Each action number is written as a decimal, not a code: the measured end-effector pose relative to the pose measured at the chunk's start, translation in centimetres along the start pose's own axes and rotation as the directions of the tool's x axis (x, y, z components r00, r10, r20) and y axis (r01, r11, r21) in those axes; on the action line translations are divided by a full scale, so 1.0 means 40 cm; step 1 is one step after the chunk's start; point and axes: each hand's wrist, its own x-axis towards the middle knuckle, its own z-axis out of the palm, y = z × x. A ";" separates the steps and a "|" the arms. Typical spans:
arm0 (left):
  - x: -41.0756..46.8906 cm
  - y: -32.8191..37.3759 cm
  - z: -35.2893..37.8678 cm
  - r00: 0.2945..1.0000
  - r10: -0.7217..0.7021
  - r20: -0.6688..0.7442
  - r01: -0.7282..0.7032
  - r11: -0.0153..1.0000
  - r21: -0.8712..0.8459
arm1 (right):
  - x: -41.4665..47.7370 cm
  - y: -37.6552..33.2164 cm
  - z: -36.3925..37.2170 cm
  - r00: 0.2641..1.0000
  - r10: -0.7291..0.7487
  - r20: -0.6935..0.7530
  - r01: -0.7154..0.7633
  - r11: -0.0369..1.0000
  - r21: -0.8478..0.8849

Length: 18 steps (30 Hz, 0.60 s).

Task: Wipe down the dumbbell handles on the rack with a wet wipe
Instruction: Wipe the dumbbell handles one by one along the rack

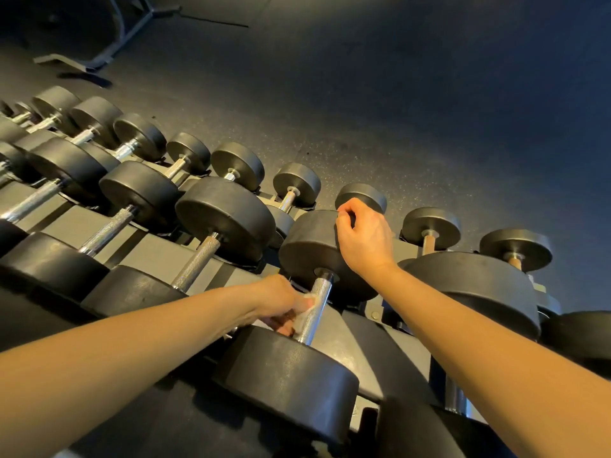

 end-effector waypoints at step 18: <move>-0.043 0.085 0.041 0.975 -0.021 -0.219 0.071 0.972 0.223 | 0.007 0.016 -0.010 0.996 -0.065 0.062 0.063 0.997 0.047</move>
